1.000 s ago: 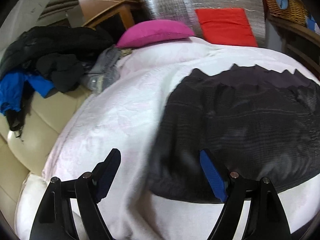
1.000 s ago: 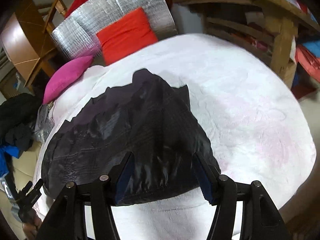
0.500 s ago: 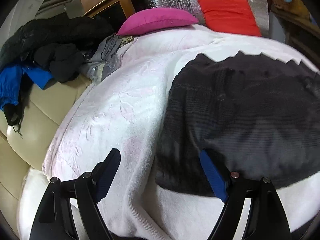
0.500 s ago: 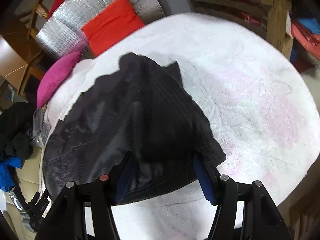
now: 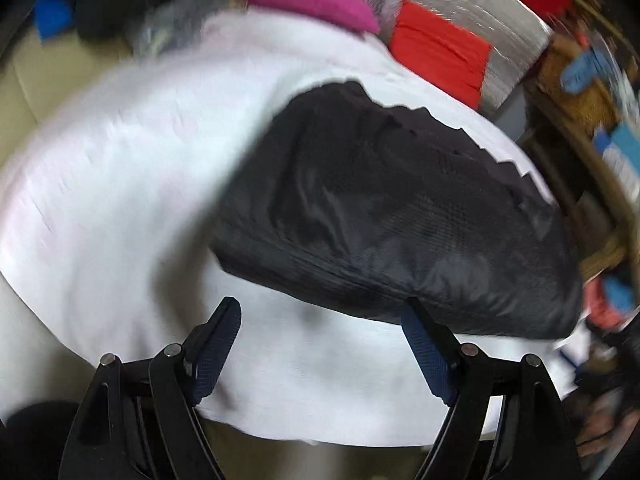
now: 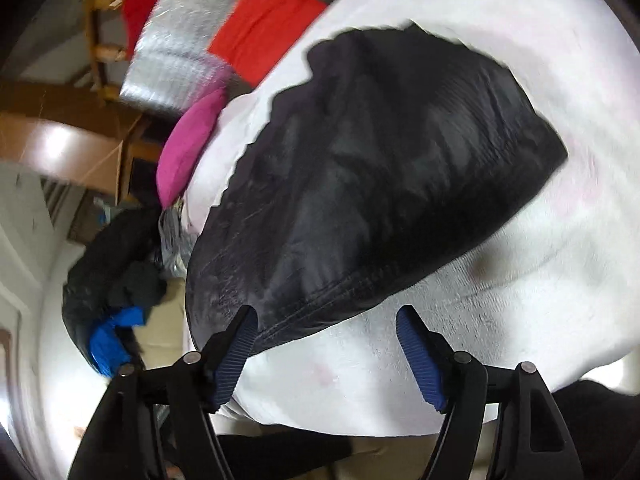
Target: Fold large clothes
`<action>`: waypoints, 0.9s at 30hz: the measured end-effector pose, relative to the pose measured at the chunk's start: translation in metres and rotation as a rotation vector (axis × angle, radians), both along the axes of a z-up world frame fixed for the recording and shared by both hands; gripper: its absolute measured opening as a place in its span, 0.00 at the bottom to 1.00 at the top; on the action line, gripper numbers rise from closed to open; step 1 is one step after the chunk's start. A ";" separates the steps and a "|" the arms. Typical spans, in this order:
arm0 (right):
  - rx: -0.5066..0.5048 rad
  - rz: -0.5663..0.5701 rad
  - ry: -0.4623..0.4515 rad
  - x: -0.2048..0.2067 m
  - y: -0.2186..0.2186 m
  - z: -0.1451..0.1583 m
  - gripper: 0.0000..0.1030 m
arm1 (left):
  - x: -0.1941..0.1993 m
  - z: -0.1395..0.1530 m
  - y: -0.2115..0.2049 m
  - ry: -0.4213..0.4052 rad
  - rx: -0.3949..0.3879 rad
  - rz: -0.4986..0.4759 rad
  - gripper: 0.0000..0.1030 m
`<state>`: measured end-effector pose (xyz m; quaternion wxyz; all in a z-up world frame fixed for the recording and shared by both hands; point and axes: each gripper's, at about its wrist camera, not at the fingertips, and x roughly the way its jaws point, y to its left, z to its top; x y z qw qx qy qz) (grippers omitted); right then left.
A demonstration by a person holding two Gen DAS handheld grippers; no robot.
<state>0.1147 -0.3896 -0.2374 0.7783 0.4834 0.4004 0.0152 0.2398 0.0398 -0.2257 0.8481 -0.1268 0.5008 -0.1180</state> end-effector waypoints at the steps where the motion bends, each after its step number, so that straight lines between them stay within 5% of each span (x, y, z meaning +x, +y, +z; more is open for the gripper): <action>1: 0.016 -0.021 -0.001 0.000 -0.004 -0.003 0.73 | 0.004 -0.004 0.001 0.021 -0.054 0.013 0.80; 10: 0.144 -0.411 -0.012 -0.025 -0.081 -0.021 0.79 | 0.037 -0.018 0.041 0.082 -0.105 0.221 0.79; 13: 0.077 -0.399 0.022 -0.013 -0.087 -0.017 0.78 | 0.044 -0.022 0.042 0.073 -0.082 0.231 0.71; 19: -0.166 -0.353 0.058 -0.011 -0.073 -0.001 0.39 | 0.042 -0.005 0.012 -0.009 0.081 0.130 0.36; 22: -0.262 -0.338 0.053 -0.008 -0.067 0.010 0.34 | 0.044 -0.008 0.014 0.001 0.111 0.138 0.31; 27: -0.254 -0.330 0.087 -0.002 -0.069 0.000 0.34 | 0.048 -0.021 0.018 0.041 0.132 0.154 0.31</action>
